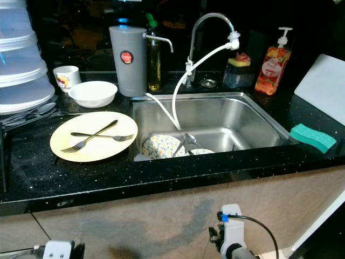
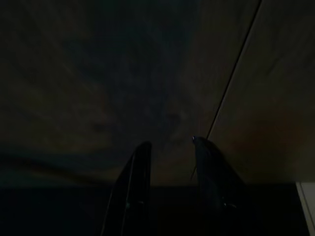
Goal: Kitchen organization
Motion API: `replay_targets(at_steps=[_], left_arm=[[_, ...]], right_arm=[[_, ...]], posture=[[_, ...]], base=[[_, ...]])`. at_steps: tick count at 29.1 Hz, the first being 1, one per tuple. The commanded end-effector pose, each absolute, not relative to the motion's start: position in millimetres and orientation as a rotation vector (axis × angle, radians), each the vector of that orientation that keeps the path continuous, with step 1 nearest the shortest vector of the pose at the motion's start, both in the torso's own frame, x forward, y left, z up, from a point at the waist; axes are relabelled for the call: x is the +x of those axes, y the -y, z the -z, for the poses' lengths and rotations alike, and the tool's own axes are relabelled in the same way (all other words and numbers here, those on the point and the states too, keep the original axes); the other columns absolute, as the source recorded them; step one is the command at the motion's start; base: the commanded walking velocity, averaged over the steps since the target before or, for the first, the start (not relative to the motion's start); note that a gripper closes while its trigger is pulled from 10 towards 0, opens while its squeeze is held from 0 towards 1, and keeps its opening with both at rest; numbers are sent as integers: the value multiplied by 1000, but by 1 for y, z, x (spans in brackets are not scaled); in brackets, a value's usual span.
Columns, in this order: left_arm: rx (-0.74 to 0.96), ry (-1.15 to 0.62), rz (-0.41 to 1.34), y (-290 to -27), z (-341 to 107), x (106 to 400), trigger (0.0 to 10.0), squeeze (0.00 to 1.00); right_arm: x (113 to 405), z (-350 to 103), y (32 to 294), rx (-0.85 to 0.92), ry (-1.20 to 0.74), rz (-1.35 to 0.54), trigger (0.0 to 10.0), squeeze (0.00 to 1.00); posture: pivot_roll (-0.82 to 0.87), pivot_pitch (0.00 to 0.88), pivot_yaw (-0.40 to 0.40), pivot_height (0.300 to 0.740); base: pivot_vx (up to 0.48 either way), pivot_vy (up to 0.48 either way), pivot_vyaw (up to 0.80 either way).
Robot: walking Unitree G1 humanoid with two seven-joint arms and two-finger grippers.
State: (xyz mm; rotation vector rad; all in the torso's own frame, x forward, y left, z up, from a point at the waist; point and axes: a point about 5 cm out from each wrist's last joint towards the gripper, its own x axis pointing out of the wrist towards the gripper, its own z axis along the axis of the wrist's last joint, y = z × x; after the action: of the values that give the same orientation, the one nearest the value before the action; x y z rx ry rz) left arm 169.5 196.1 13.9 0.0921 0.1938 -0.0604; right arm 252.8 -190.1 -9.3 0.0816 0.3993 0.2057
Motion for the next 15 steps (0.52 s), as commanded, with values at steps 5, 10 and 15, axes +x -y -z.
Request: replay_targets(at_steps=[5, 10, 15], left_arm=[[163, -137, 149, -183, -33, 169, 10000, 0], [168, -101, 171, -178, -53, 165, 10000, 0], [176, -68, 167, -181, -70, 154, 10000, 0]], right_arm=[[253, -19, 199, 128, -249, -164, 10000, 0], [243, -42, 199, 130, -187, -236, 10000, 0], [227, -68, 201, 119, -148, -343, 10000, 0]], posture=[[80, 0, -90, 740], [76, 0, -82, 740], [72, 0, -74, 740]], base=[[0, 0, 0], [0, 0, 0], [0, 0, 0]])
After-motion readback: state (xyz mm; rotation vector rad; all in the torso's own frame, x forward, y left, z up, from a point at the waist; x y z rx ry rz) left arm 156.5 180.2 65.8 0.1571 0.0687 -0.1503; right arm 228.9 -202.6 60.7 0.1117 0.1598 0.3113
